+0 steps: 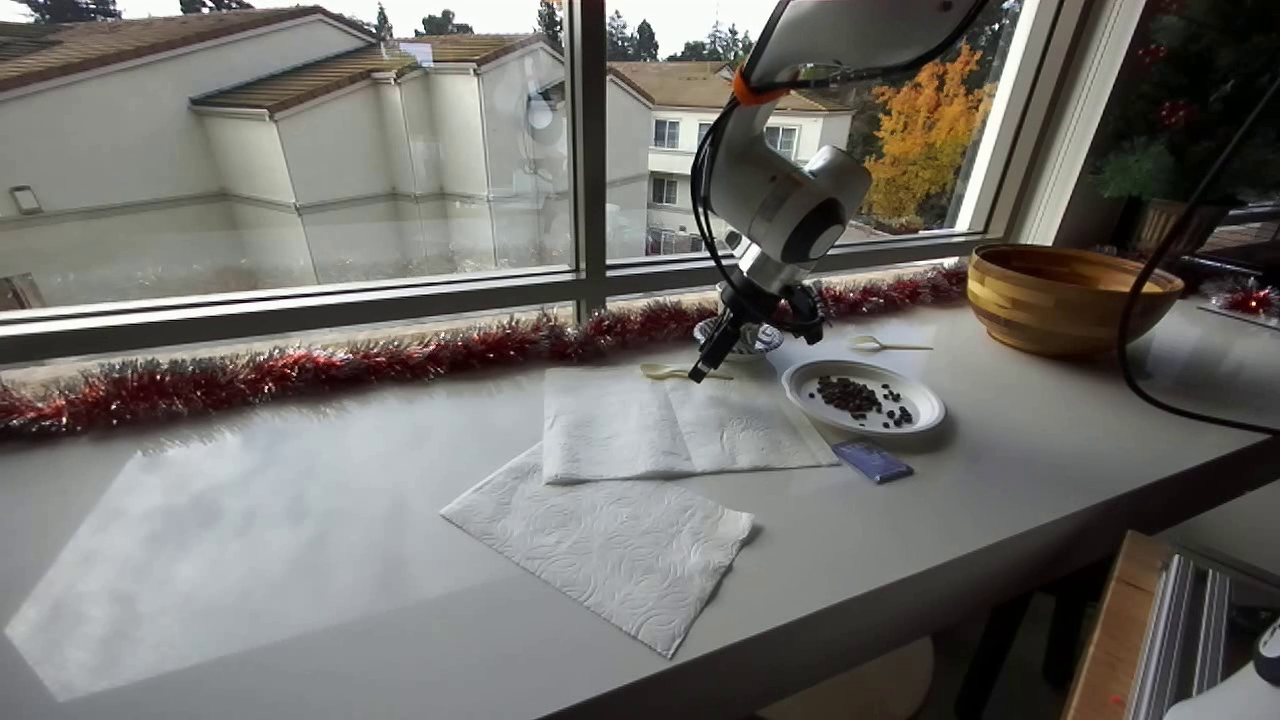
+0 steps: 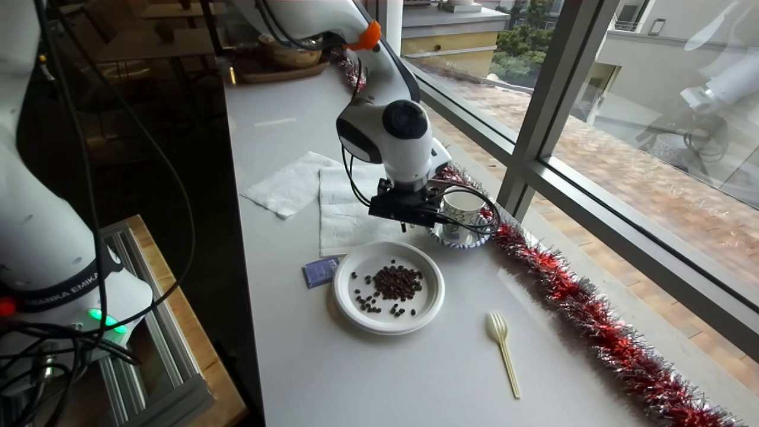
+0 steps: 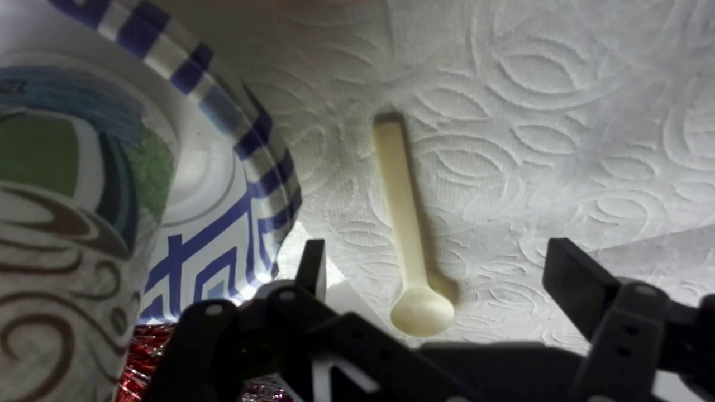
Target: Using the spoon, scoop a little of the plate's objects into the cup
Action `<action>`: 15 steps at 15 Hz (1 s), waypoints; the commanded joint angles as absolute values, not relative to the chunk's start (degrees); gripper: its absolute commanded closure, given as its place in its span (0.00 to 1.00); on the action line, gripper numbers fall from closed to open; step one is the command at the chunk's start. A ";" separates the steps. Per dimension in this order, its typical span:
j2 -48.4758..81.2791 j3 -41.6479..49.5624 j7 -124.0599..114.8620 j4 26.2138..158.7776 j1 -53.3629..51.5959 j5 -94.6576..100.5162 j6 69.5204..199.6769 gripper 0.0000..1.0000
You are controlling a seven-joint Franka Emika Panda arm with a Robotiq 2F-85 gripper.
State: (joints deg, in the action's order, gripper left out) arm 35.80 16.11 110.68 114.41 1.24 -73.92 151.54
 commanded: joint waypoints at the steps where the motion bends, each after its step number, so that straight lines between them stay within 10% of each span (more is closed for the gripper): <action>1: 37.52 14.62 113.25 112.67 2.05 -77.50 152.74 0.00; 11: 37.59 14.05 117.62 112.42 2.02 -81.95 153.88 0.28; 15: 37.78 14.19 118.60 112.30 2.02 -83.09 153.86 0.65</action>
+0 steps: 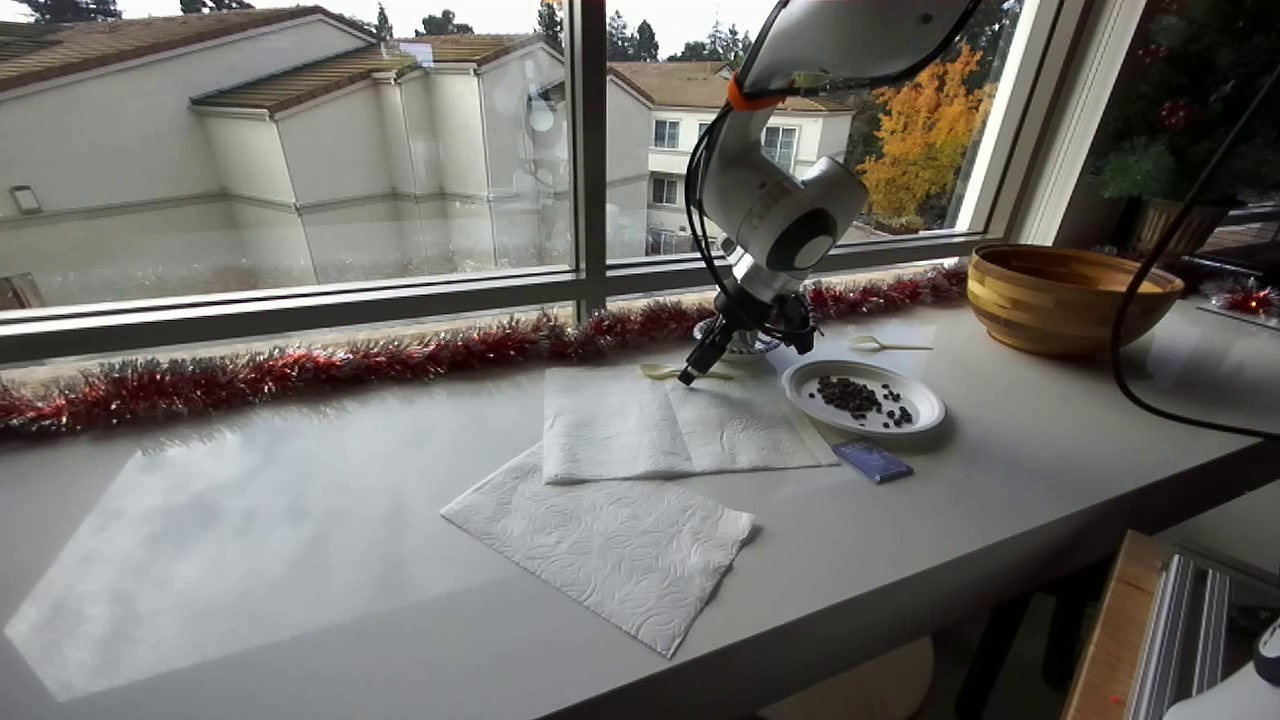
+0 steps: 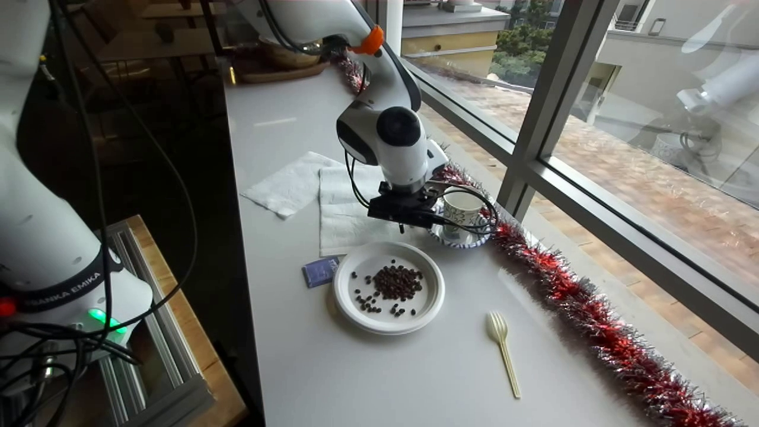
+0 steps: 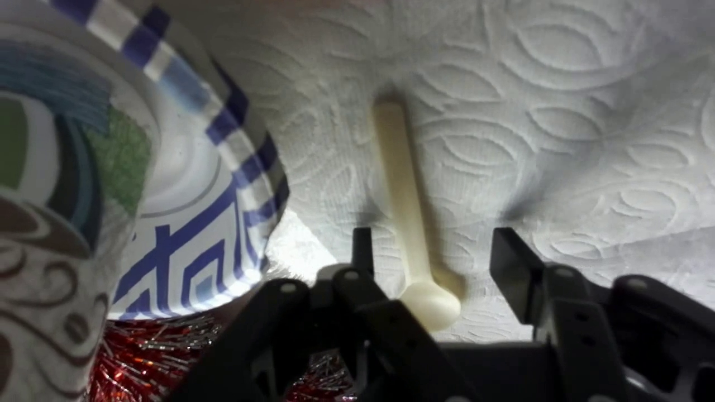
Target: Using the spoon, scoop a little of the plate's objects into the cup
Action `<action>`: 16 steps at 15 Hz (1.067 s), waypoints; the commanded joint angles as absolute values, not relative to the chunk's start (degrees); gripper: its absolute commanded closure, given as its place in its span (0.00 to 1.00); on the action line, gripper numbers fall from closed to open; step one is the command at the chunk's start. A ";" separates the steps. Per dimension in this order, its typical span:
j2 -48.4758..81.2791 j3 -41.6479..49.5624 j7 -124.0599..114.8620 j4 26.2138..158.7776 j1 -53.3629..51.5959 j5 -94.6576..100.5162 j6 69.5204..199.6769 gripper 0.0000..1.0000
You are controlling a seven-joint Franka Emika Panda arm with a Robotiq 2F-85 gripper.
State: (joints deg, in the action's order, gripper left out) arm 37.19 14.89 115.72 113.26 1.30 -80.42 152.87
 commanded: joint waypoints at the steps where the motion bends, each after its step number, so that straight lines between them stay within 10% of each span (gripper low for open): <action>1: 37.78 14.21 118.78 112.28 2.01 -83.25 153.87 0.72; 5: 37.43 14.36 118.80 112.57 2.00 -83.13 153.69 0.98; 16: 21.94 16.82 111.84 128.79 -0.77 -75.18 150.43 0.97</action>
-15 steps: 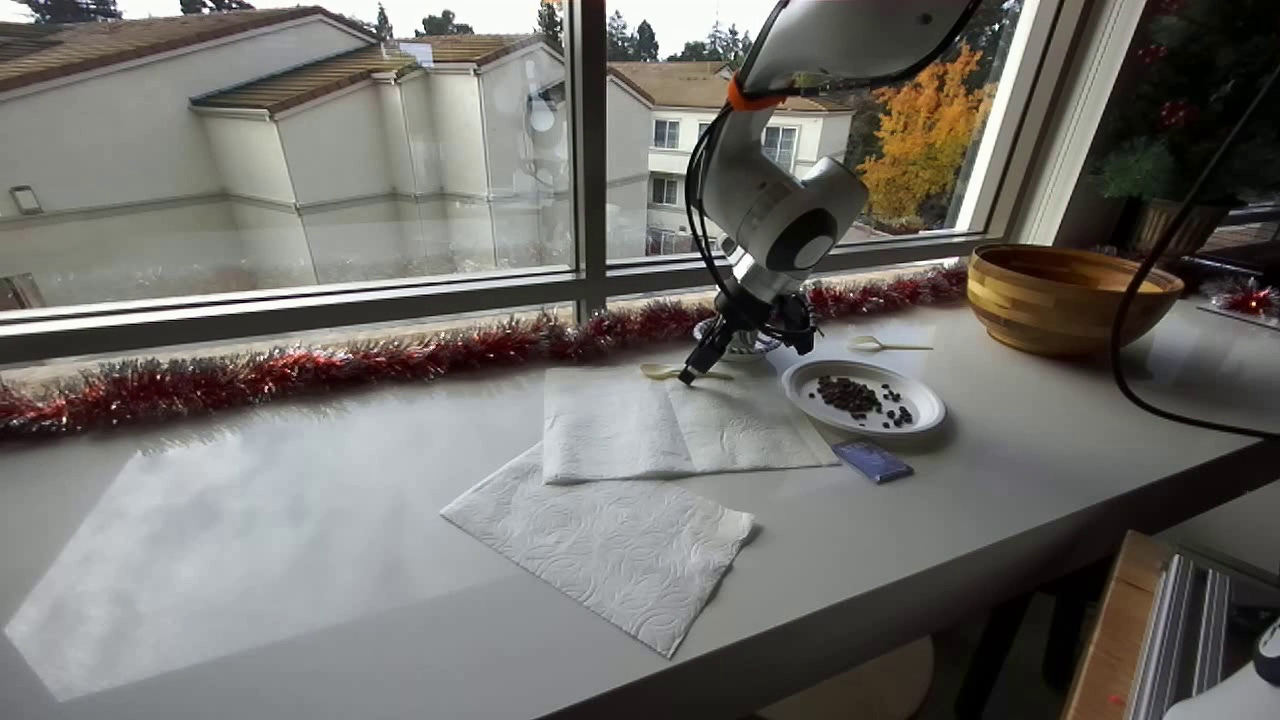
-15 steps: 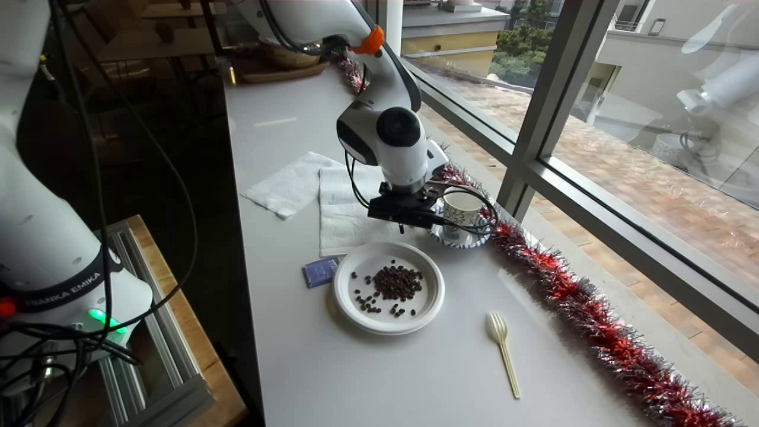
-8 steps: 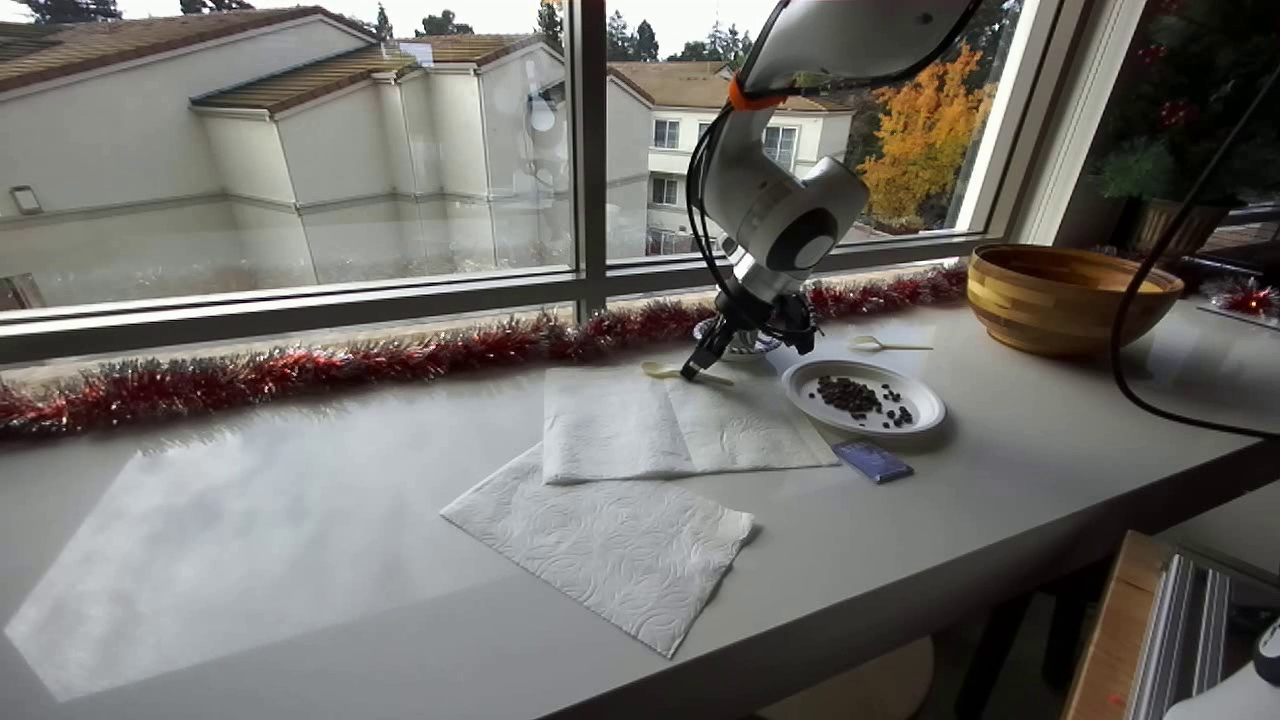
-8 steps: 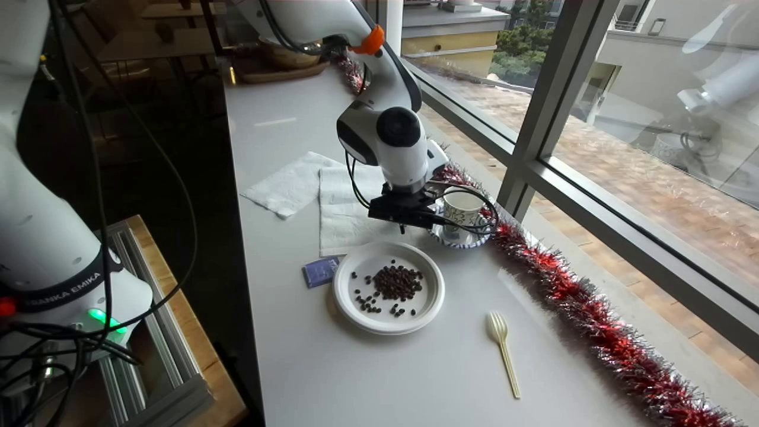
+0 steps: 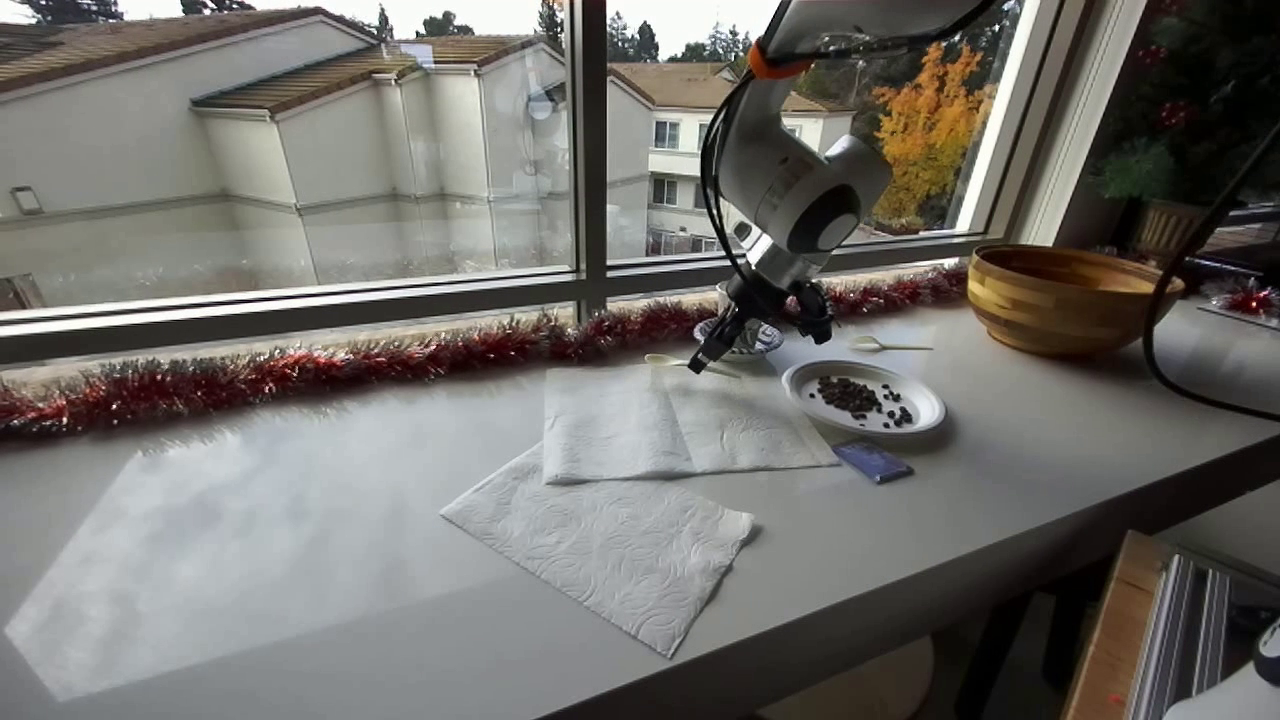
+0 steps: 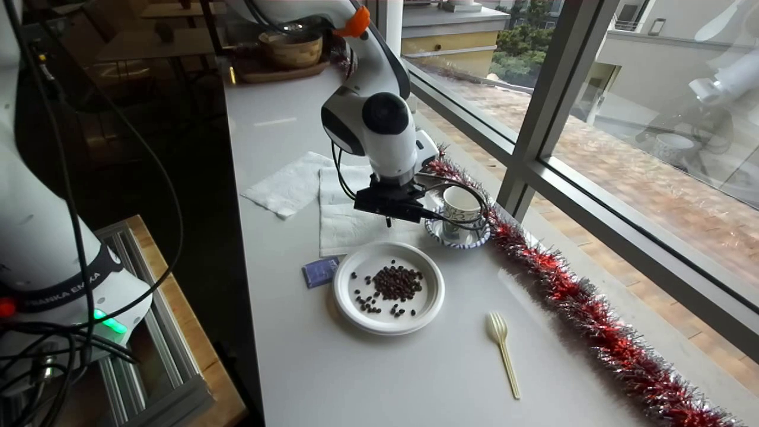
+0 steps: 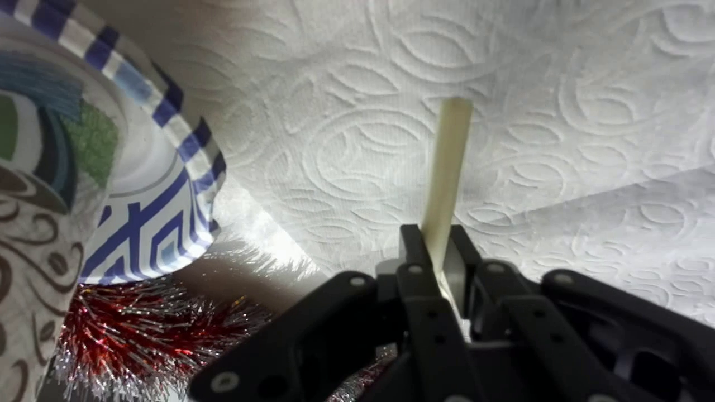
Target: Using the spoon, scoop a little of the plate's objects into the cup
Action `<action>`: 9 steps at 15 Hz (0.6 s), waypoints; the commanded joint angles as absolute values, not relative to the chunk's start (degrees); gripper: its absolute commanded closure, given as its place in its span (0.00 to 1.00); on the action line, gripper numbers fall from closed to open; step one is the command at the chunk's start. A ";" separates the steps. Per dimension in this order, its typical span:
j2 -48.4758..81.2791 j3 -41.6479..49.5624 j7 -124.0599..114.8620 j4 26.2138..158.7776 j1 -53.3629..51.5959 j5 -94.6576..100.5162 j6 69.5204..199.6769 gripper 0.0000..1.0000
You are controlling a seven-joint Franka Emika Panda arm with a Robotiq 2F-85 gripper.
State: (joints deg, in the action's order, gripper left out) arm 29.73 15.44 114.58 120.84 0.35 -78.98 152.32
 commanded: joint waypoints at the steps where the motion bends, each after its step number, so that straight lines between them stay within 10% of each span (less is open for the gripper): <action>1: 19.30 13.63 109.72 131.13 2.35 -71.59 151.50 0.97; 9: 6.30 18.27 82.50 141.26 6.57 -38.68 137.43 0.97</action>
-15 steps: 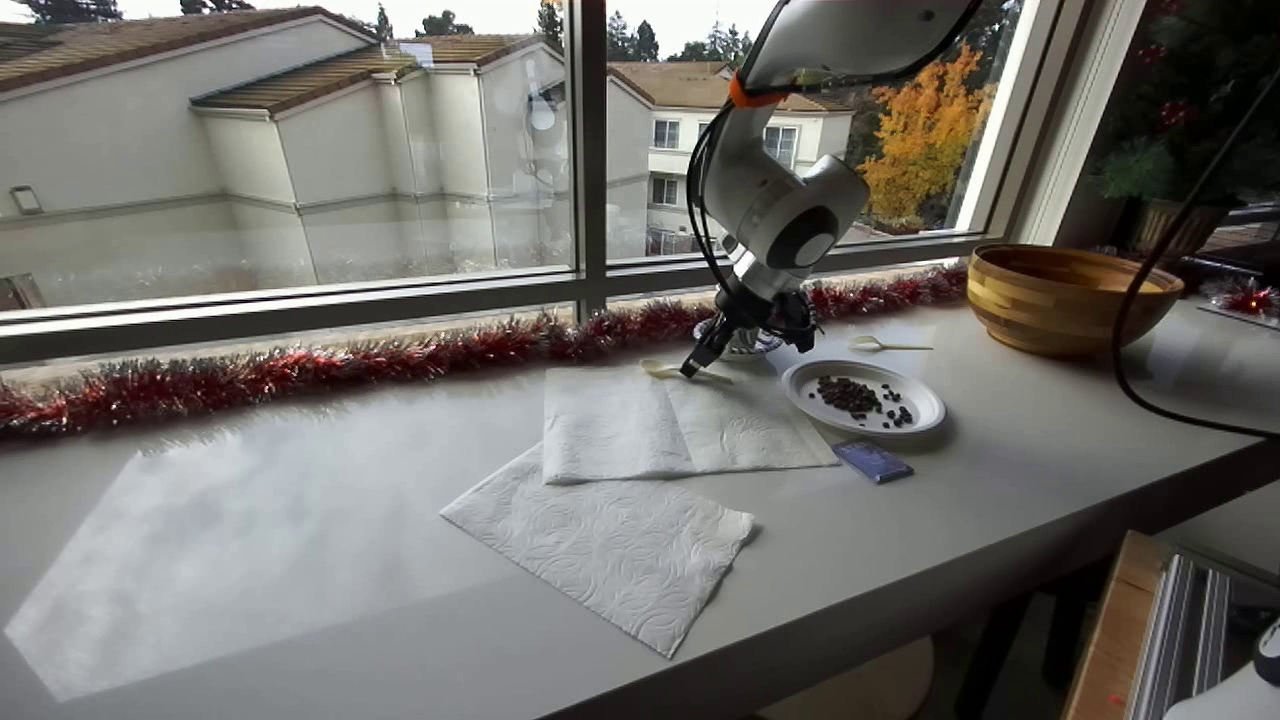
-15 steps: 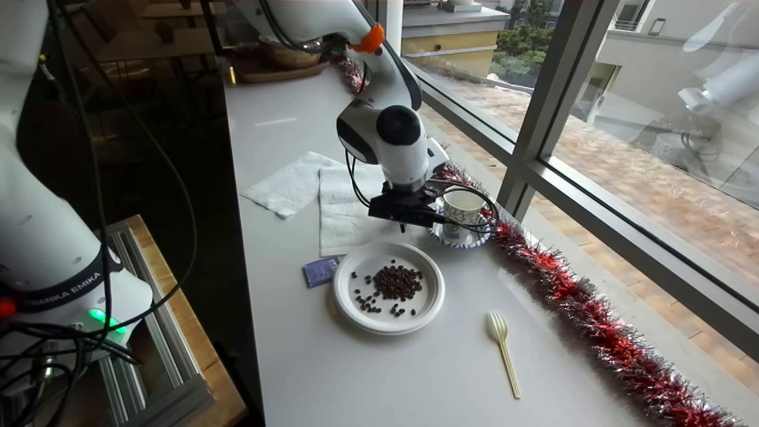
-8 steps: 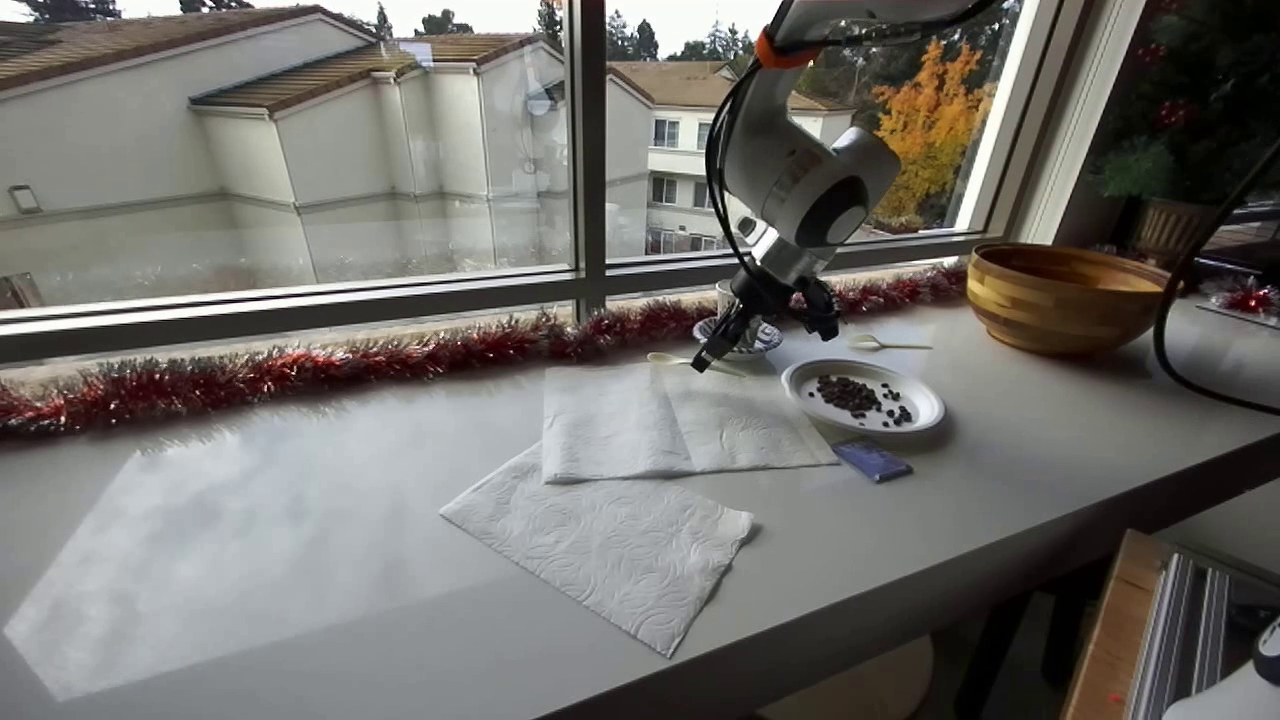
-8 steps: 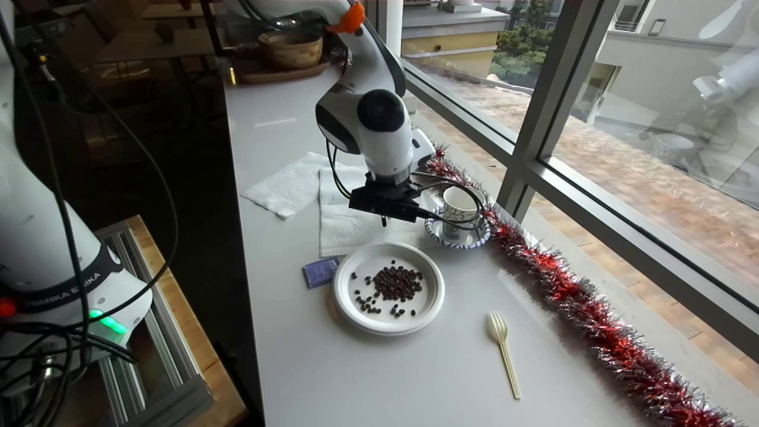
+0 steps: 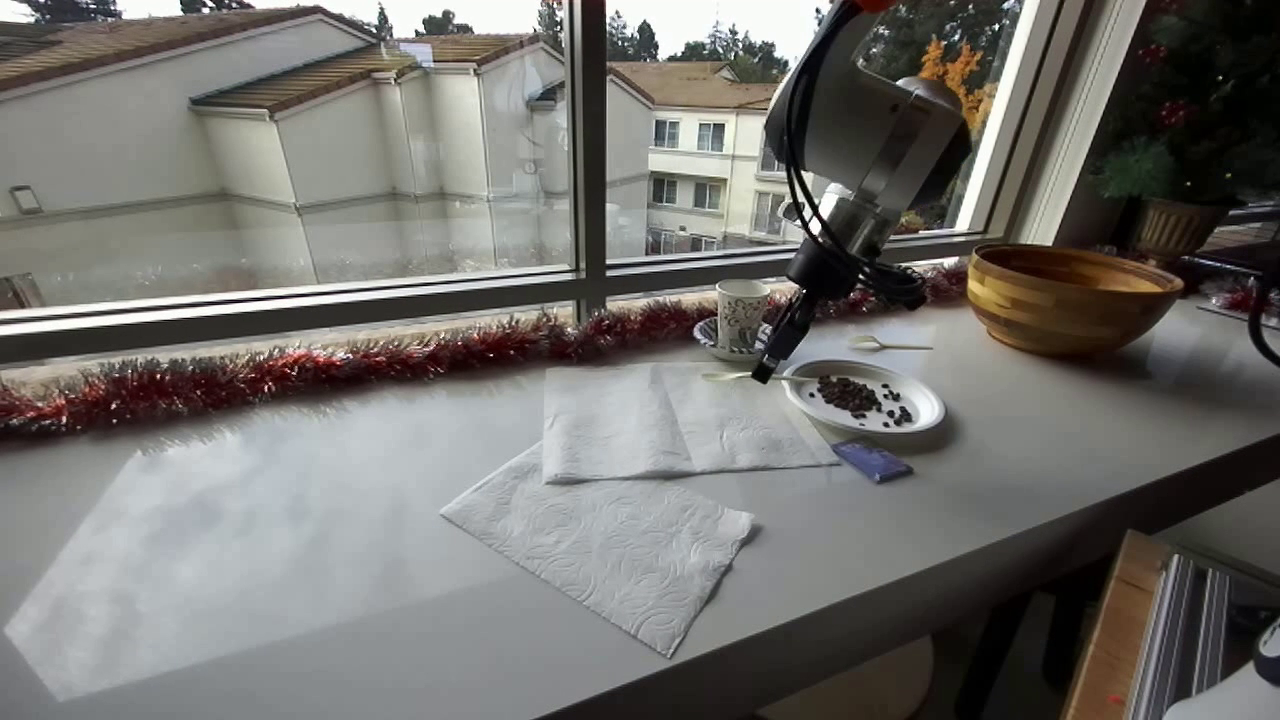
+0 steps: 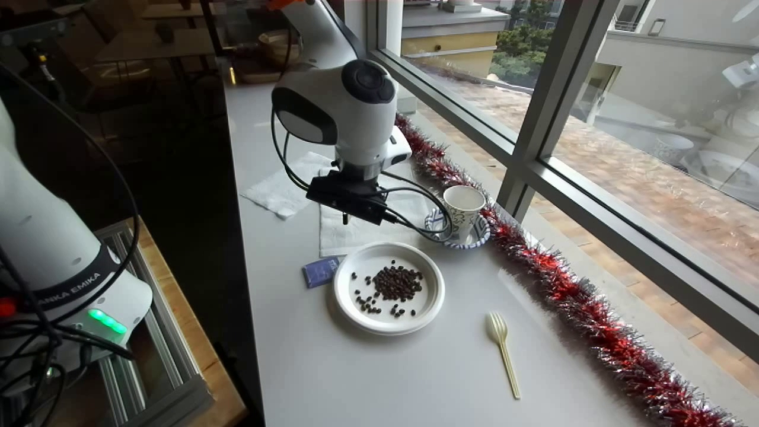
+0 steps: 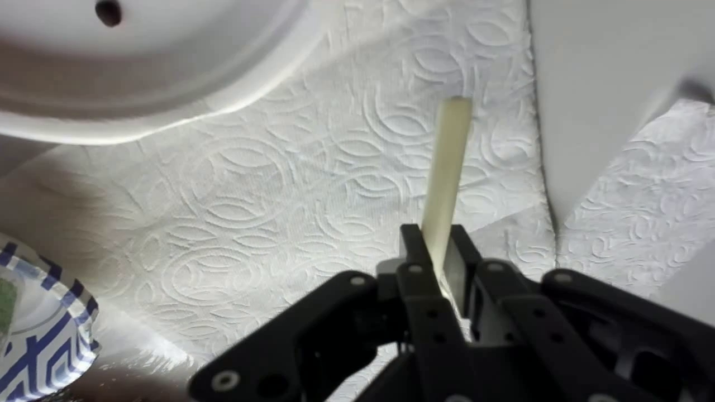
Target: Using the spoon, scoop a little of the plate's objects into the cup
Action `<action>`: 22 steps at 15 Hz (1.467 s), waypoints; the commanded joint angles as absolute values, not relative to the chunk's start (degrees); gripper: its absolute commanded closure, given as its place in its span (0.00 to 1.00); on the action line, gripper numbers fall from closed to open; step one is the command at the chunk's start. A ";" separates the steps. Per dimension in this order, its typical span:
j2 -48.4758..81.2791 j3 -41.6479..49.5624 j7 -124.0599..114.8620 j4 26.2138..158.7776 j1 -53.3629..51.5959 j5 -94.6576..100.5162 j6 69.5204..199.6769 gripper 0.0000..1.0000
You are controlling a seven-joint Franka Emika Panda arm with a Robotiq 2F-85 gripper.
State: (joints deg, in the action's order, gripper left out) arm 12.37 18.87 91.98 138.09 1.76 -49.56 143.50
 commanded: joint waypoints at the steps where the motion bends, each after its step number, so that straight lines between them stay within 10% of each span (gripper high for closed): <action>1: 5.26 18.69 79.70 141.08 7.87 -36.22 135.16 0.97; 22: 17.30 19.23 53.77 127.48 25.16 -25.62 113.70 0.86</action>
State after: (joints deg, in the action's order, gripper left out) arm 17.57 21.07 54.25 127.51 23.33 -26.26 113.62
